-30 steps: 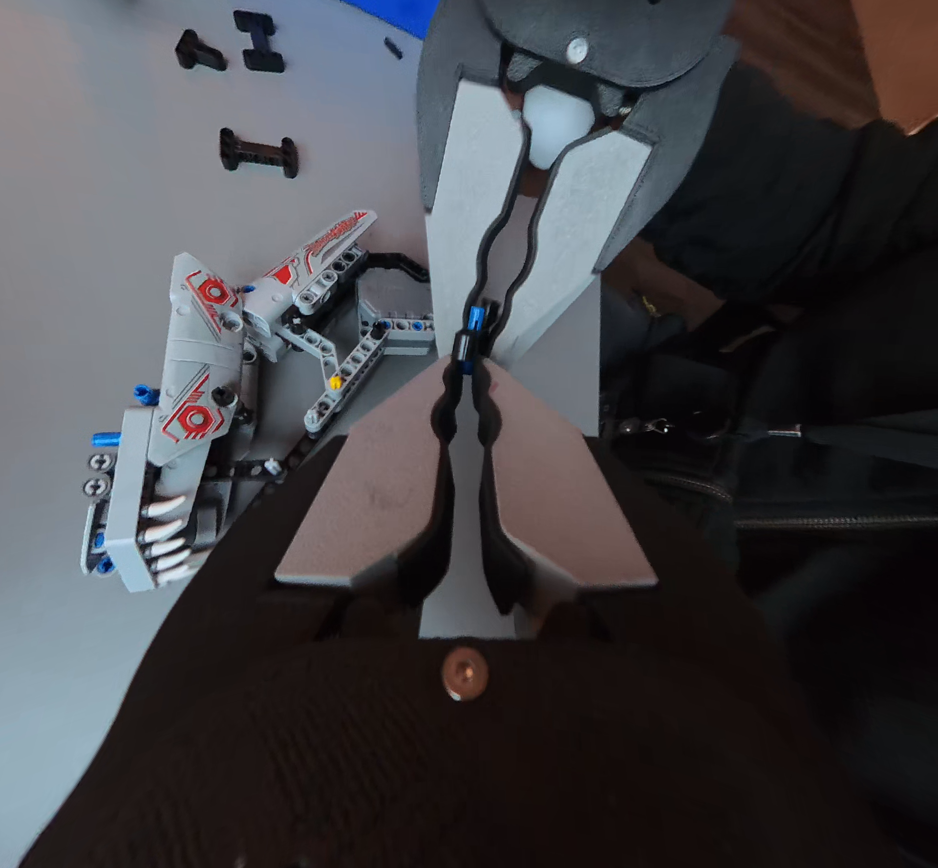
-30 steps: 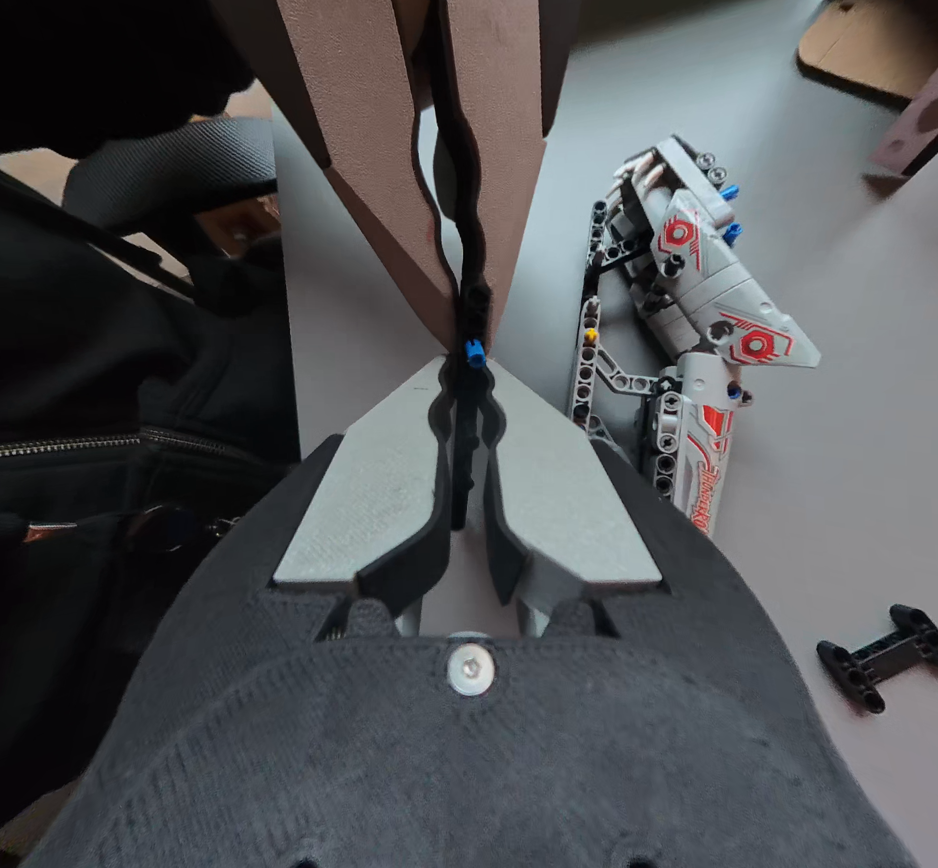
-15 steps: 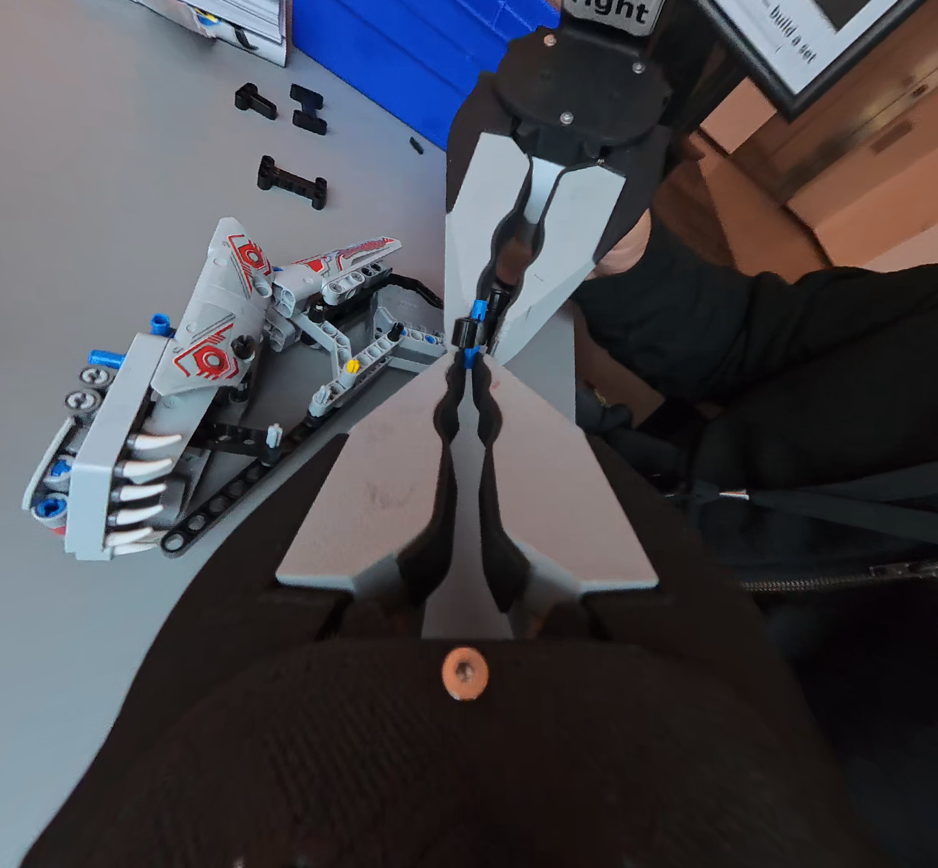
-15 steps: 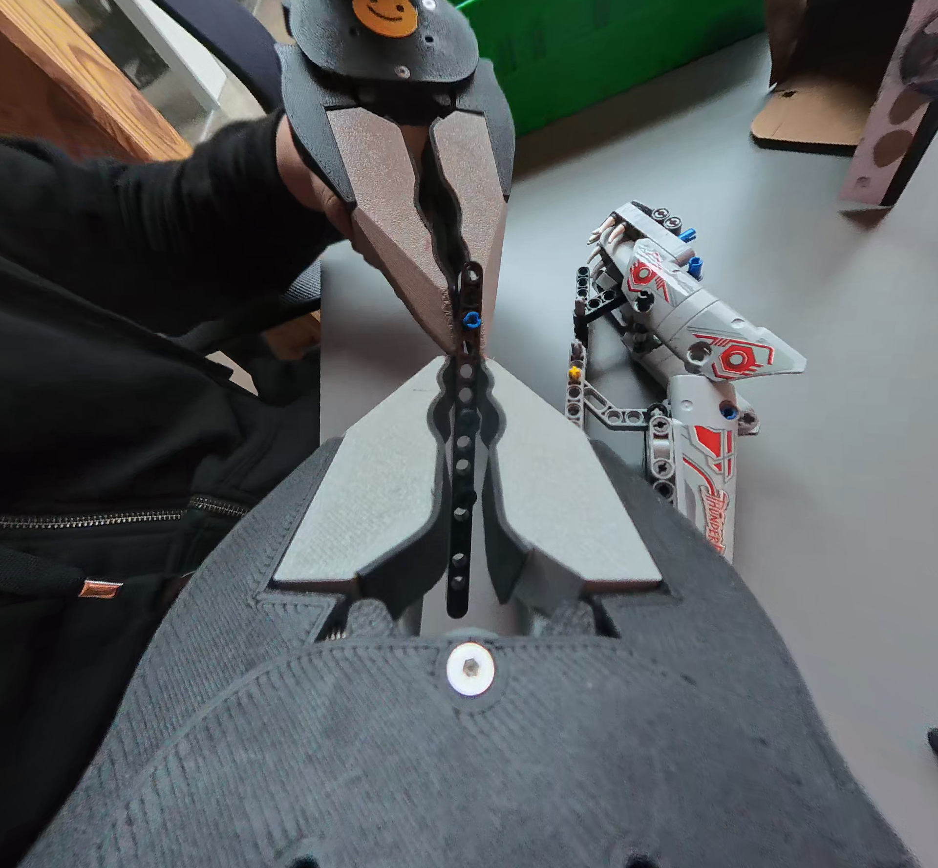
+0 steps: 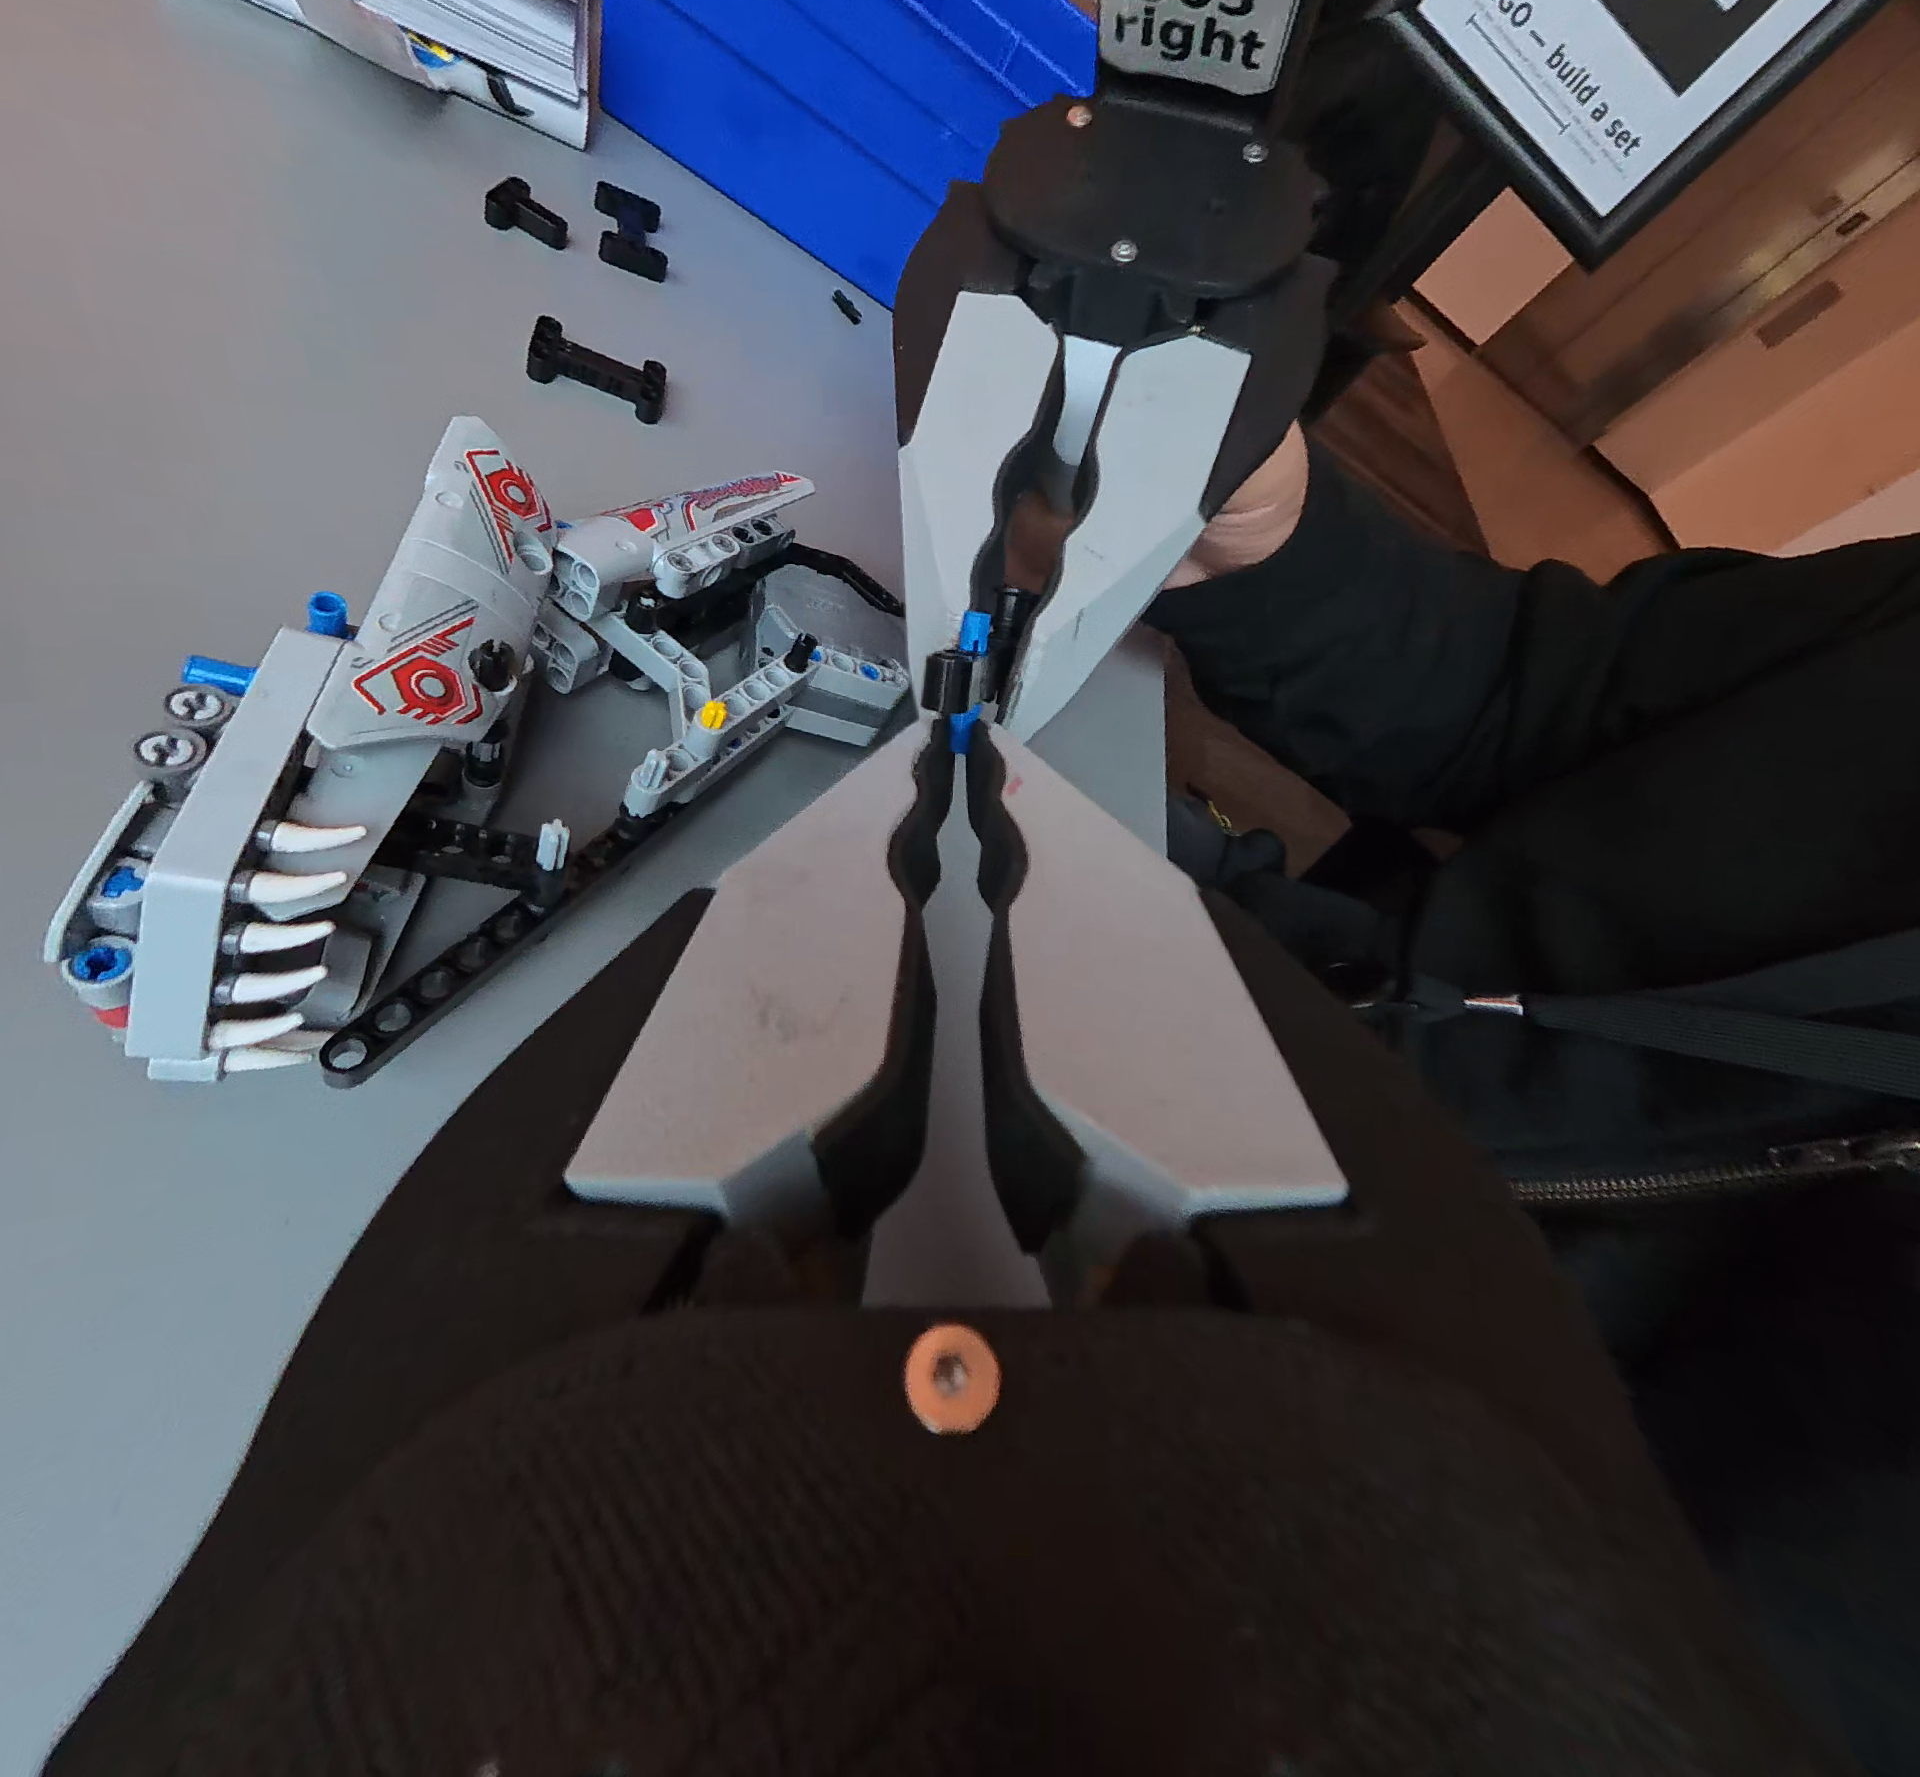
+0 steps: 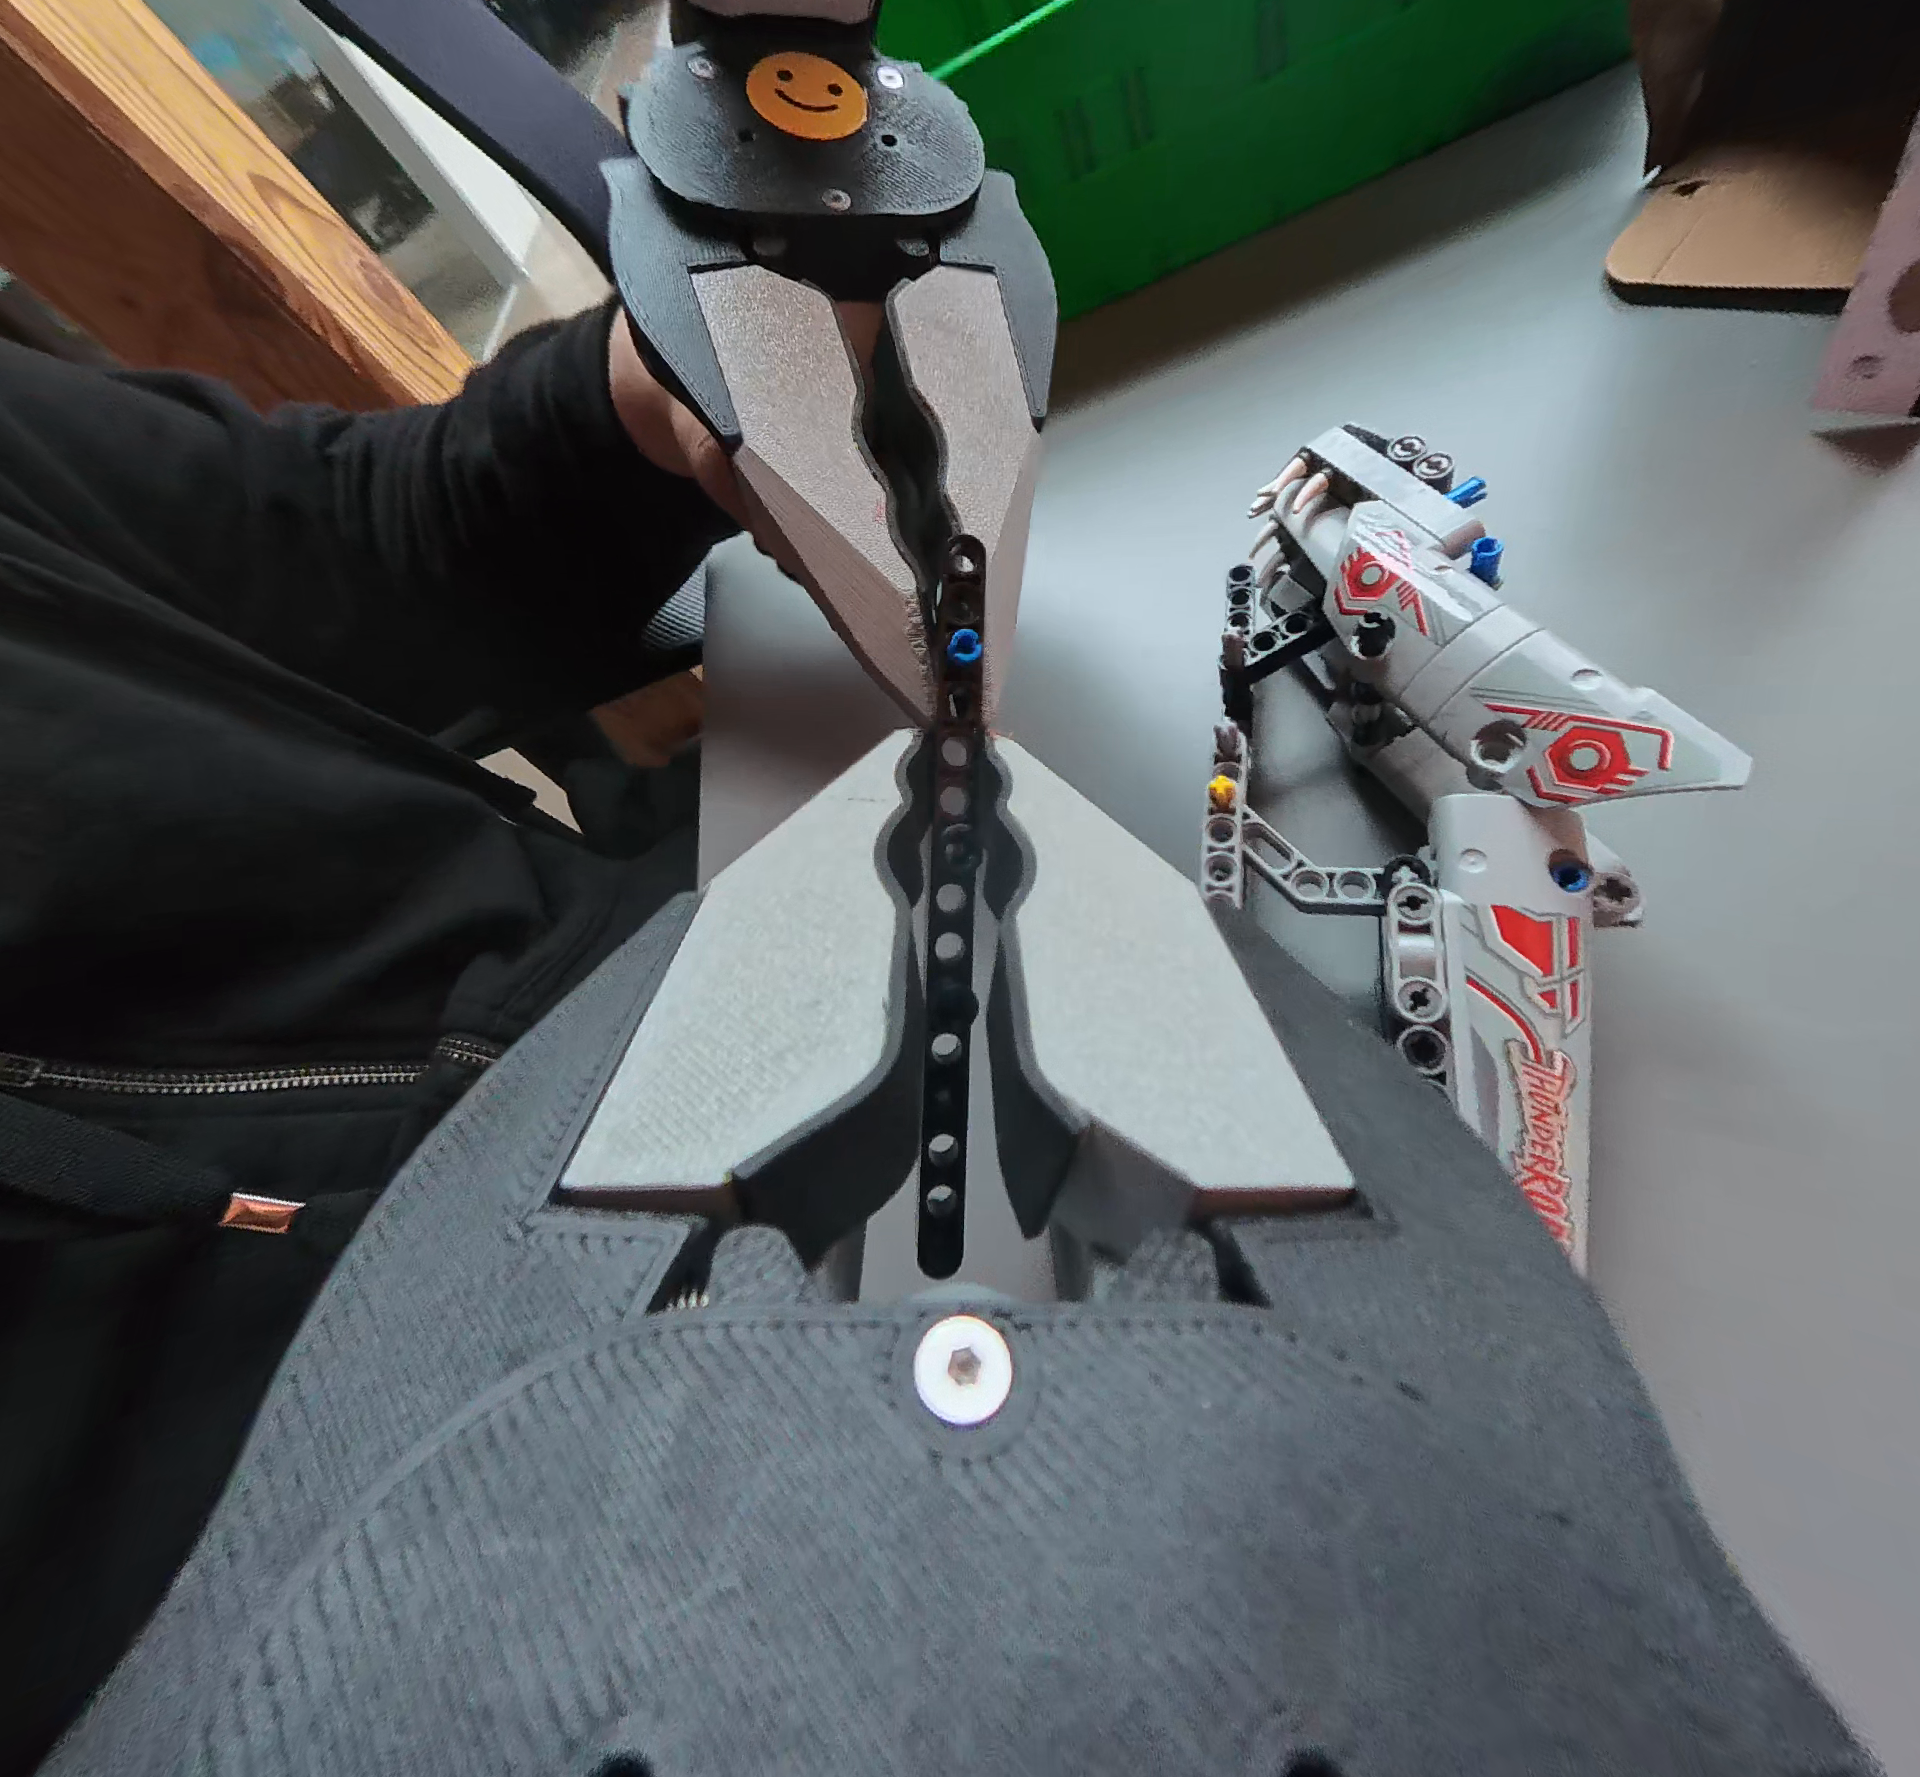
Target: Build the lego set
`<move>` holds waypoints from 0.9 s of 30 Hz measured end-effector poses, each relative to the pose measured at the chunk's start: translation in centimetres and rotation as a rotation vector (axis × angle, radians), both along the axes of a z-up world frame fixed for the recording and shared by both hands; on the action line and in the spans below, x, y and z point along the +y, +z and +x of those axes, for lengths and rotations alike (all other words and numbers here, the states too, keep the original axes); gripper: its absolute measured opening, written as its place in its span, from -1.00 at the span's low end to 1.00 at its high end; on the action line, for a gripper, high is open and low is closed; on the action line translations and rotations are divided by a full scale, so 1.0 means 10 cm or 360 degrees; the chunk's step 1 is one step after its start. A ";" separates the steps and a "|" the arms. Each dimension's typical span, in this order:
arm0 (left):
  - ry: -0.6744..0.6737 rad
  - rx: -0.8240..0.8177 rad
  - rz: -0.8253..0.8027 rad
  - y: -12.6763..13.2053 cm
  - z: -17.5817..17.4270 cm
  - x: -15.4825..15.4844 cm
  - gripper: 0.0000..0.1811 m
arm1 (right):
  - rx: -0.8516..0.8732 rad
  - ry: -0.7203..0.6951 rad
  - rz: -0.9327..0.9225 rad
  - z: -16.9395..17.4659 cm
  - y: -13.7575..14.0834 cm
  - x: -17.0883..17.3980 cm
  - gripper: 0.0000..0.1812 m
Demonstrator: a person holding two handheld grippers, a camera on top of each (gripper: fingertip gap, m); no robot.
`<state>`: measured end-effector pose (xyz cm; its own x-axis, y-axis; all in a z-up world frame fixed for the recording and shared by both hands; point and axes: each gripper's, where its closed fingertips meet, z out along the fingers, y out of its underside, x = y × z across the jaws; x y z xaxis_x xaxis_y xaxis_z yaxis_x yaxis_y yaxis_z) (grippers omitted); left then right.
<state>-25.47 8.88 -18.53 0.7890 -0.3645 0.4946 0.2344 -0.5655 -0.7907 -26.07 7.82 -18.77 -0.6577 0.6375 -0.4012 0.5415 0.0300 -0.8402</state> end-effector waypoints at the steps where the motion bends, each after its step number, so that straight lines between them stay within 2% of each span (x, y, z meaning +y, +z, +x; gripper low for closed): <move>1: -0.0002 -0.0008 0.0002 0.00 0.01 0.00 -0.97 | 0.0004 0.0007 0.0011 0.00 0.01 0.00 -0.96; 7: 0.0030 -0.0097 0.0034 0.04 -0.01 0.02 -0.97 | 0.0015 -0.0013 0.0013 -0.01 0.03 0.02 -0.96; 11: 0.0010 -0.0072 0.0018 0.02 0.03 0.04 -0.97 | 0.0071 -0.0025 0.0322 0.02 0.02 0.08 -0.92; 13: -0.0008 -0.0019 -0.0029 -0.05 0.06 0.04 -0.97 | 0.0062 -0.0039 0.0416 0.03 0.02 0.11 -0.84; 15: -0.0004 0.0029 -0.0043 -0.08 0.08 0.05 -0.97 | 0.0051 -0.0040 0.0466 0.05 0.01 0.13 -0.87; 16: 0.0002 0.0064 -0.0045 -0.09 0.07 0.06 -0.97 | 0.0034 -0.0038 0.0459 0.05 0.00 0.12 -0.94; 19: -0.0012 0.0050 -0.0026 -0.06 0.09 0.05 -0.97 | -0.0007 -0.0025 0.0339 0.05 0.00 0.12 -0.94; 21: -0.0010 0.0031 -0.0013 -0.03 0.10 0.04 -0.97 | 0.0000 -0.0009 0.0275 0.05 0.02 0.12 -0.85; 22: -0.0009 0.0039 -0.0009 -0.03 0.10 0.04 -0.97 | 0.0003 0.0012 0.0248 0.06 0.03 0.11 -0.89; 27: 0.0018 0.0009 -0.0039 -0.08 0.07 0.07 -0.97 | 0.0023 0.0049 0.0264 0.07 -0.03 0.11 -0.95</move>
<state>-24.73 9.58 -19.34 0.7957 -0.3433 0.4990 0.2366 -0.5822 -0.7779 -25.41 8.96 -19.04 -0.6828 0.6737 -0.2828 0.5263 0.1850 -0.8299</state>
